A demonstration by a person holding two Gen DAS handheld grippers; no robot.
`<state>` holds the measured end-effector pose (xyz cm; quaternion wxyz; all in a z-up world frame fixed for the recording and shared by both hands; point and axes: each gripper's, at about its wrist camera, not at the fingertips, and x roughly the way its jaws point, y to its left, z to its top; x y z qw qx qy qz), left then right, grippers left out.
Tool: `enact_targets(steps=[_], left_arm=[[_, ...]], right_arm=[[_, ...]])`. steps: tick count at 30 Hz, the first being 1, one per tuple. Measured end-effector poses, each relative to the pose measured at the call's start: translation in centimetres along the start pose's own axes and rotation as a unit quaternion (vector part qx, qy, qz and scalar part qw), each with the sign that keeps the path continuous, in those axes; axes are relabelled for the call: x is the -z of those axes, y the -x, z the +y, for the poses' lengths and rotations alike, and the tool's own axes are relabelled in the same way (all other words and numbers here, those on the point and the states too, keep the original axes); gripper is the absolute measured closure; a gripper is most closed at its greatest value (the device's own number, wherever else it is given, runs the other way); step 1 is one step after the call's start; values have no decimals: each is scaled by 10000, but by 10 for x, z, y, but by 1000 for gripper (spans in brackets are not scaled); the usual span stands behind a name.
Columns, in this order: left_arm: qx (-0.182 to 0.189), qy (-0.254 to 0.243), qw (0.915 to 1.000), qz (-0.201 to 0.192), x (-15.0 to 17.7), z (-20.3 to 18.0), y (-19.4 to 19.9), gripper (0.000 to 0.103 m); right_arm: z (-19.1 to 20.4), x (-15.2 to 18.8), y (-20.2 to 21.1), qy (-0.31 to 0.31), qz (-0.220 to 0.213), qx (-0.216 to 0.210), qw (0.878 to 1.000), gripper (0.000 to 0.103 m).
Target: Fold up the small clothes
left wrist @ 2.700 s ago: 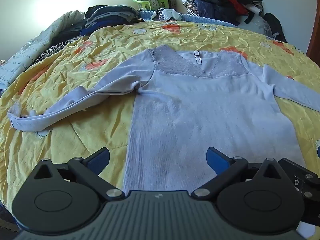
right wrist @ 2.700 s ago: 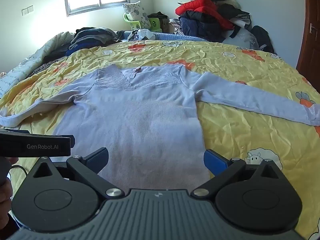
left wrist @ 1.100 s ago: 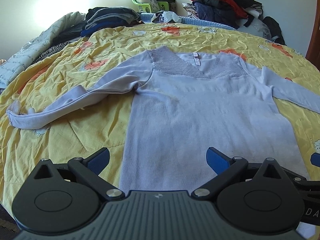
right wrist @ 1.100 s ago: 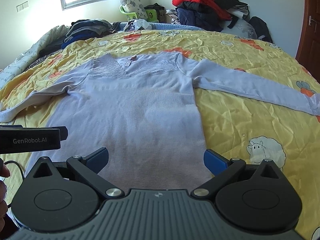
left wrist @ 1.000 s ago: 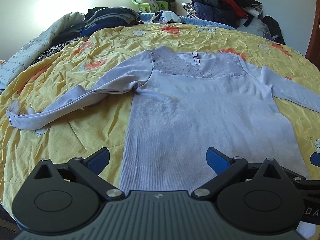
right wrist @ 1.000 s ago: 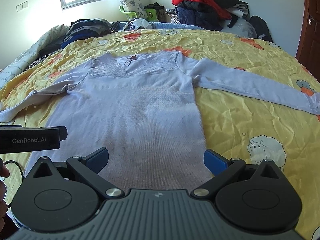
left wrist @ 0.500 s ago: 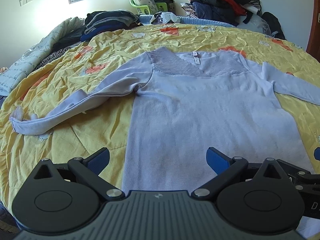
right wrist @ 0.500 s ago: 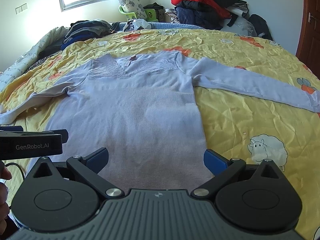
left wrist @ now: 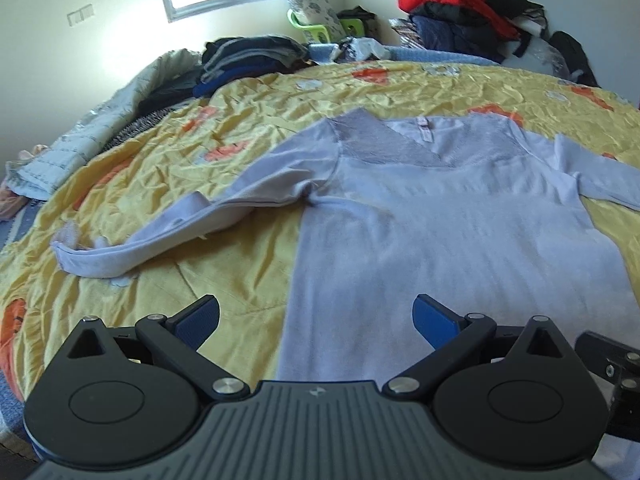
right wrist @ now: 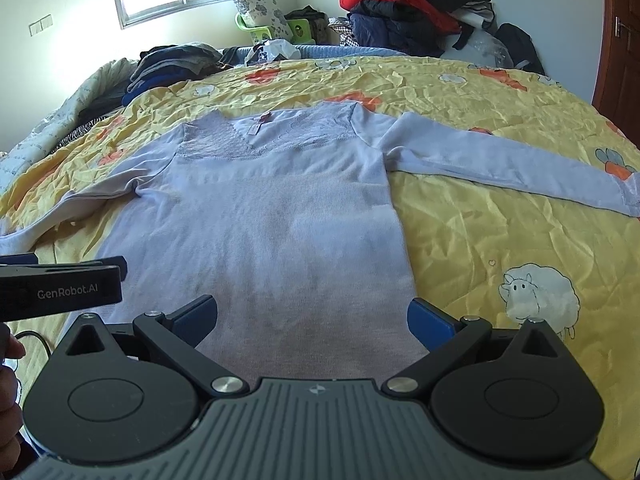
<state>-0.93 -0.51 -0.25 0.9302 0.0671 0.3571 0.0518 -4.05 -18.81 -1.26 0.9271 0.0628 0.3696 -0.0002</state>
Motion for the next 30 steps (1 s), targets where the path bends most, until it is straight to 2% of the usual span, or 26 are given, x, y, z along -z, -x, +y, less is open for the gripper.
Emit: enact_targets(steps=[6, 17, 25, 30], left_arm=[[-219, 188, 9994, -178, -2, 7, 2, 0], [-138, 52, 9998, -125, 2, 2, 0, 0], [15, -69, 9999, -80, 3, -4, -5, 0], [113, -165, 9998, -6, 0, -12, -12, 0]], right_arm=[[-2, 1, -2, -60, 43, -54, 10000, 0], [-2, 3, 0, -11, -94, -115, 9999, 0], [-1, 4, 3, 269, -381, -342, 9983, 0], [-7, 1, 2, 238, -504, -558, 9969, 0]])
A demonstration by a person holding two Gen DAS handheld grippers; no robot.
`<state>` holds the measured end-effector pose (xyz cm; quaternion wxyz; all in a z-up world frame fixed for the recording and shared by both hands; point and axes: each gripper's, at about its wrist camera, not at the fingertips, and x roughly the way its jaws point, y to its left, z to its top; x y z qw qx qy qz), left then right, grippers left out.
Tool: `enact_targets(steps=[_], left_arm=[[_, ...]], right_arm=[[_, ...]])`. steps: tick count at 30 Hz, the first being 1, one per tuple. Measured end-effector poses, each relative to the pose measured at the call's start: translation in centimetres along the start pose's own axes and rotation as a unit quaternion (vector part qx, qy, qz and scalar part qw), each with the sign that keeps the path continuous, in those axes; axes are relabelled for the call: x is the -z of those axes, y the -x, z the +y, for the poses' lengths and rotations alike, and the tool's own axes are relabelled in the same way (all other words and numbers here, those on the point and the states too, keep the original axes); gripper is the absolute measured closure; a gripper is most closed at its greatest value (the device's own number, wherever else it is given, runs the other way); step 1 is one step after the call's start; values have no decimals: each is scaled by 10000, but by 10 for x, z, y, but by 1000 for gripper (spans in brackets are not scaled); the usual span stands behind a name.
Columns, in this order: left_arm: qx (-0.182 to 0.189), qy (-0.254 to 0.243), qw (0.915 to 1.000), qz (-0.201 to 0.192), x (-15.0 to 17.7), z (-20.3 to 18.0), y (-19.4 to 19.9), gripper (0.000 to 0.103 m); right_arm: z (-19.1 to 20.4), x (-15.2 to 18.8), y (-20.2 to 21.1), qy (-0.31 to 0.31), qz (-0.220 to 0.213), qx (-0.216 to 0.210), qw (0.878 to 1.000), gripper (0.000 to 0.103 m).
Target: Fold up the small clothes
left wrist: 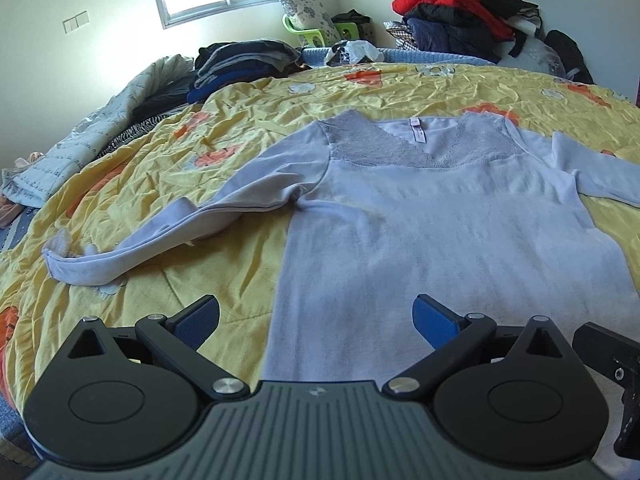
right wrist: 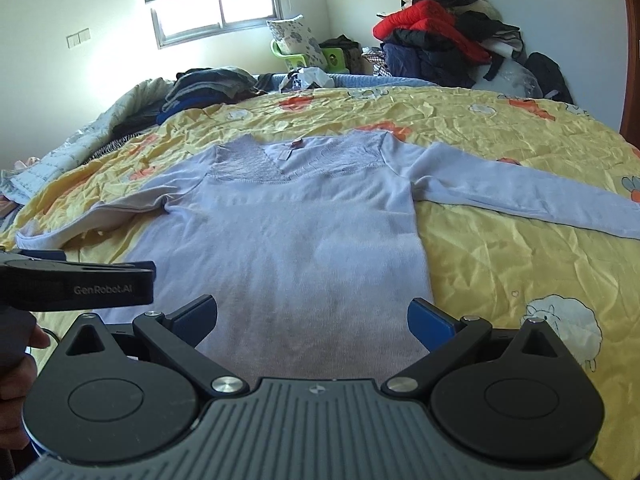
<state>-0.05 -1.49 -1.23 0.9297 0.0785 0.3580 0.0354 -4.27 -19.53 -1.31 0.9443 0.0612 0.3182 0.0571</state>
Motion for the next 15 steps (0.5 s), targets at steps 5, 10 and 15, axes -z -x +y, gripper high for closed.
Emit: enact_targets(steps=[5, 10, 15], left_arm=[[75, -58, 10000, 19, -7, -8, -8, 0], [281, -178, 9994, -28, -14, -20, -13, 0], [563, -304, 9979, 53, -18, -33, -21, 0]], right_arm=[[-11, -5, -7, -59, 7, 41, 10000, 0], [-44, -12, -17, -459, 108, 314, 9984, 0], [-103, -13, -17, -1256, -5, 487, 9909, 1]])
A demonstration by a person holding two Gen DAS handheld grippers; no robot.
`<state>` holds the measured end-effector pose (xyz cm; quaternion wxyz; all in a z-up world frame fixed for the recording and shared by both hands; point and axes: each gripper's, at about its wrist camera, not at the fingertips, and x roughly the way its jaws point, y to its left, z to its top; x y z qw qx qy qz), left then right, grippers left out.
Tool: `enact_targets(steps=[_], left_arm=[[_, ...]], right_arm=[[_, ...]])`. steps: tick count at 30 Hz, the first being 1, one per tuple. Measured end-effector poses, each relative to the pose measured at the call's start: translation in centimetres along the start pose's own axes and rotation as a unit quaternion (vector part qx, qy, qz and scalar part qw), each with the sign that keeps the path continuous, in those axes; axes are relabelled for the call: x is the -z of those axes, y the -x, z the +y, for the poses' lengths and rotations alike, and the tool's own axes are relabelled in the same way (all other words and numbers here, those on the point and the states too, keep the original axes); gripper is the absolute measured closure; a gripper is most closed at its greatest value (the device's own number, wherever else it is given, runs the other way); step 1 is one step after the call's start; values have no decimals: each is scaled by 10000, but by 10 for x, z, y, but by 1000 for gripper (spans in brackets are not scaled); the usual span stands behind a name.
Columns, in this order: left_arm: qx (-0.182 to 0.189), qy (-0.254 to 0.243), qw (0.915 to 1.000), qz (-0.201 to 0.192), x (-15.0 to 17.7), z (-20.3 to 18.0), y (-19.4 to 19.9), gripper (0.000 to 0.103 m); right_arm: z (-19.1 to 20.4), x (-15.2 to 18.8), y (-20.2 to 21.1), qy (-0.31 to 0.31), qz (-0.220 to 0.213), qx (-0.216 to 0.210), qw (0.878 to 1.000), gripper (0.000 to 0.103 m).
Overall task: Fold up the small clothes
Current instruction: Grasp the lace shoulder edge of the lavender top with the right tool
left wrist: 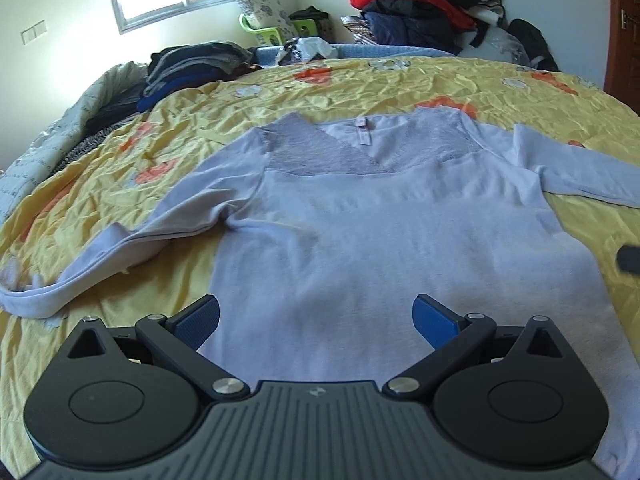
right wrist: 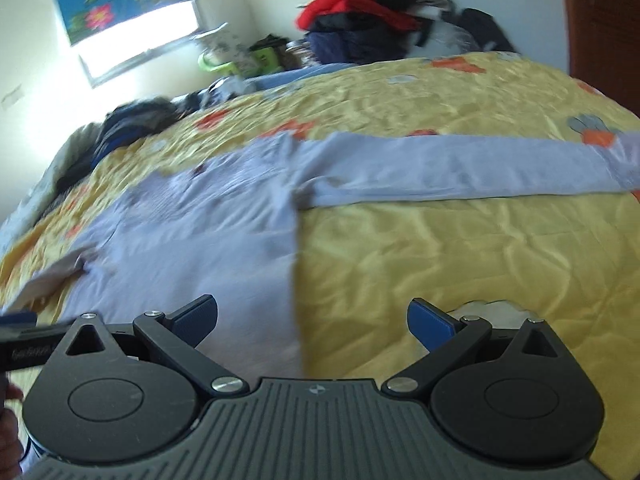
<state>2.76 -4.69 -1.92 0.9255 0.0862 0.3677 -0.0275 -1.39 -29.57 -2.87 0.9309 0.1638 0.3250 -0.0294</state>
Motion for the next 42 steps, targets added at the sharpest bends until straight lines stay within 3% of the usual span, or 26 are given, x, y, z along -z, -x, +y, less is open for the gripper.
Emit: enact_targets(steps=[8, 13, 22, 30, 32, 34, 42], left_arm=[[192, -131, 9997, -38, -2, -9, -8, 0], [194, -74, 9998, 31, -5, -9, -13, 0], [182, -101, 9998, 76, -12, -13, -19, 0], [232, -104, 9995, 205, -17, -16, -25, 0], [202, -136, 9995, 184, -18, -16, -26, 0], [168, -146, 9996, 189, -20, -16, -27, 0], [97, -80, 9996, 244, -21, -10, -32, 0]], right_arm=[[-105, -27, 4, -1112, -637, 689, 9894, 6], [-164, -29, 0, -1867, -1035, 747, 9741, 13], [-213, -41, -23, -2505, -1741, 554, 9507, 24], [-247, -57, -46, -3193, -1988, 709, 9238, 58], [-253, -59, -51, -3357, -1989, 701, 9180, 77], [-258, -60, -55, -3512, -1983, 701, 9124, 86], [-257, -60, -53, -3608, -2001, 467, 9097, 91]])
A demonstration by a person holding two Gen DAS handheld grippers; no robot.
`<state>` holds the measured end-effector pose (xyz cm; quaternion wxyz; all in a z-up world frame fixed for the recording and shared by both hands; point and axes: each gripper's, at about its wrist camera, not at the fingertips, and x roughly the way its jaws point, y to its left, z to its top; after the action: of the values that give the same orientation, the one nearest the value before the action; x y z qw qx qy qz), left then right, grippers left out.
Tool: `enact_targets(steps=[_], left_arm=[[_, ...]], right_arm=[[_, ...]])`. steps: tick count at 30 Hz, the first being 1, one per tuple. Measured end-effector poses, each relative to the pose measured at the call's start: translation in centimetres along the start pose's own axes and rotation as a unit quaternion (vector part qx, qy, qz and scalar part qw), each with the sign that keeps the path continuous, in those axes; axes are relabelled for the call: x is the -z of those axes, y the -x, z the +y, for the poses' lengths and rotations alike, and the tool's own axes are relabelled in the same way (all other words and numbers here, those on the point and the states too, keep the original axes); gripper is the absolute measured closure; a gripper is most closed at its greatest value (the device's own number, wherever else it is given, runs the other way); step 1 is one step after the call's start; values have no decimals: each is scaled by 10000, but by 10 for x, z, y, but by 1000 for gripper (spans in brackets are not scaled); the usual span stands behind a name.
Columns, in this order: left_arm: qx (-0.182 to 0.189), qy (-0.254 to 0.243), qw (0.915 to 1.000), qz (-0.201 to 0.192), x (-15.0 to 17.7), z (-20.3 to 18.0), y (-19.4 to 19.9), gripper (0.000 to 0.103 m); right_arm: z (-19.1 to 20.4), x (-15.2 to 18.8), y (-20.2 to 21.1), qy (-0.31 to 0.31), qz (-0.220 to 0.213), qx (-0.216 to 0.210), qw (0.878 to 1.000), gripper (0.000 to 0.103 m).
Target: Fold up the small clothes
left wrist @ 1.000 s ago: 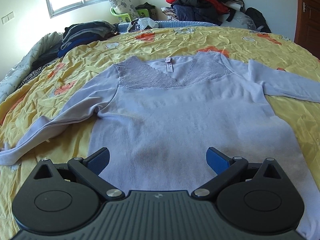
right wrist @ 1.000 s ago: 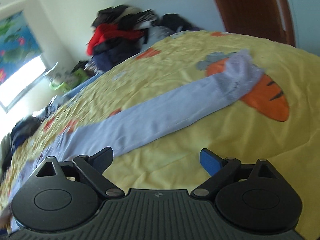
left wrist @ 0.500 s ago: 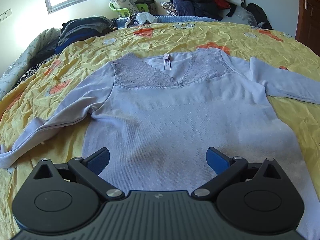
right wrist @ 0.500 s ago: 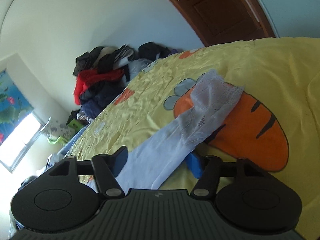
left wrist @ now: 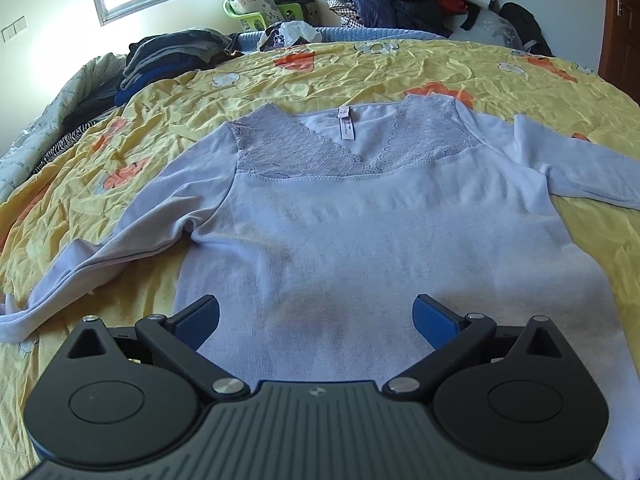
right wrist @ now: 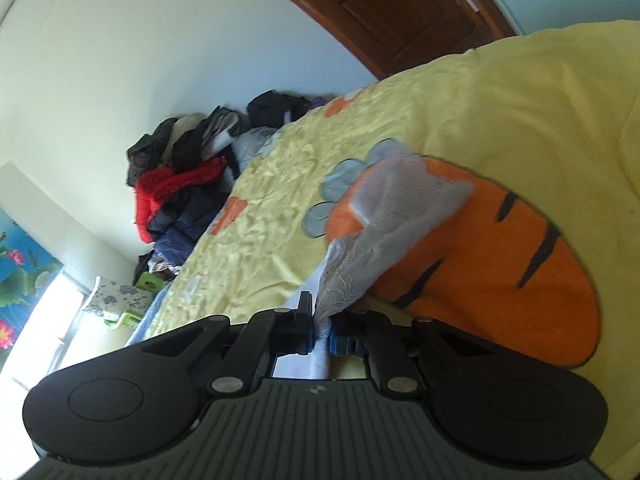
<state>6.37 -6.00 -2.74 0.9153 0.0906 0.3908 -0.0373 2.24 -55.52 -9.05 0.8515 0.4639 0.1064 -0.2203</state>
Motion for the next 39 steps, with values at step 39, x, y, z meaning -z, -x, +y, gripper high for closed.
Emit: enact_targets(steps=[39], left_arm=[[37, 487, 9988, 39, 1, 50, -5, 0]], right_arm=[[238, 190, 3, 1606, 2454, -2158, 9313, 91]])
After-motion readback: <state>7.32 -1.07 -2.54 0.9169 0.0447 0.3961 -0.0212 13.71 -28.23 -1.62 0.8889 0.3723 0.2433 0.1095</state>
